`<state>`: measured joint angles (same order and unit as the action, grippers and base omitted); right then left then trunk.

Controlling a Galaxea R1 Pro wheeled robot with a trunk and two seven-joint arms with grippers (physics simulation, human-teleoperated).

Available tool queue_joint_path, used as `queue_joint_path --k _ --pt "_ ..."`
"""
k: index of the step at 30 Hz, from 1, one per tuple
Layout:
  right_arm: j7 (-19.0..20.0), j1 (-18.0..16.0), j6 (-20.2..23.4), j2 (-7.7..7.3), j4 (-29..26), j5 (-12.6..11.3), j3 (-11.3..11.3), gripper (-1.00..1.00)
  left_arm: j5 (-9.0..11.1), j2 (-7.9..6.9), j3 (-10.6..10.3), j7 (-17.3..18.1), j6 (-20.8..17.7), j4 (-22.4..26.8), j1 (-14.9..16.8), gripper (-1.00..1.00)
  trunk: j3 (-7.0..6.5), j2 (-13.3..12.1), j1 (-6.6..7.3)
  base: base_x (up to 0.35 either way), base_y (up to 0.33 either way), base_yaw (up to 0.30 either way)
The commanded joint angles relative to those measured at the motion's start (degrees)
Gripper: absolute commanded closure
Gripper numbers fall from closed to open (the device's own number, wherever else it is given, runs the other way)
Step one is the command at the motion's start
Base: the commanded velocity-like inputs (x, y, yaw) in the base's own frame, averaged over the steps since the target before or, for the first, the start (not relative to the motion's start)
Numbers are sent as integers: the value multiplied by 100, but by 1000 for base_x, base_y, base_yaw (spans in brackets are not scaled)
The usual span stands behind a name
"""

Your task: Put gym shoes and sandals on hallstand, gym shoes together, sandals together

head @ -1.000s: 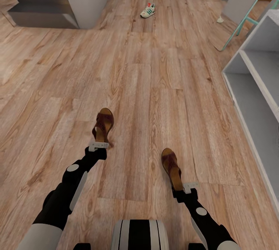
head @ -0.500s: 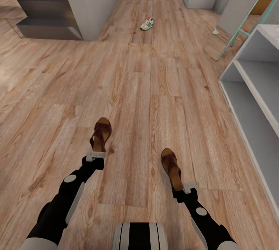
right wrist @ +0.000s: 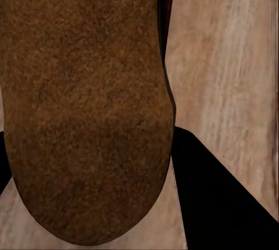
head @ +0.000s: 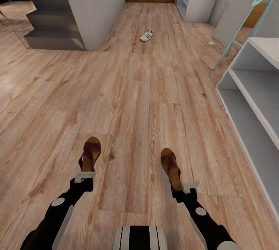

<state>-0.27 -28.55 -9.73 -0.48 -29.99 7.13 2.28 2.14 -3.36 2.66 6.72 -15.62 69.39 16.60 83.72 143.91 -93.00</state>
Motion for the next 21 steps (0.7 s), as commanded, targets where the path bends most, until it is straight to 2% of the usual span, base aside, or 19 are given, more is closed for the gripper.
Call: queue_joint_path --k 1,2,7,15,21 --pt "1 -1 -13 -7 3 25 10 100 22 2 76 39 68 -31 -84 100 -25 0 3 0 0 -75" --pt "1 -1 -15 -8 3 25 10 100 20 2 105 39 144 -61 -122 100 -53 -2 6 0 0 -91" --pt "-7 6 -114 -18 -21 18 3 100 21 2 236 34 1021 -691 -392 100 -202 -8 19 0 0 -134" --pt "-8 35 -402 -27 5 24 1 100 47 7 259 21 1819 -1597 -465 100 -445 -19 39 0 0 -152" --pt "-8 281 -604 -88 18 25 -6 100 63 24 261 4 2391 -2240 -476 100 -628 -27 55 0 0 -156"
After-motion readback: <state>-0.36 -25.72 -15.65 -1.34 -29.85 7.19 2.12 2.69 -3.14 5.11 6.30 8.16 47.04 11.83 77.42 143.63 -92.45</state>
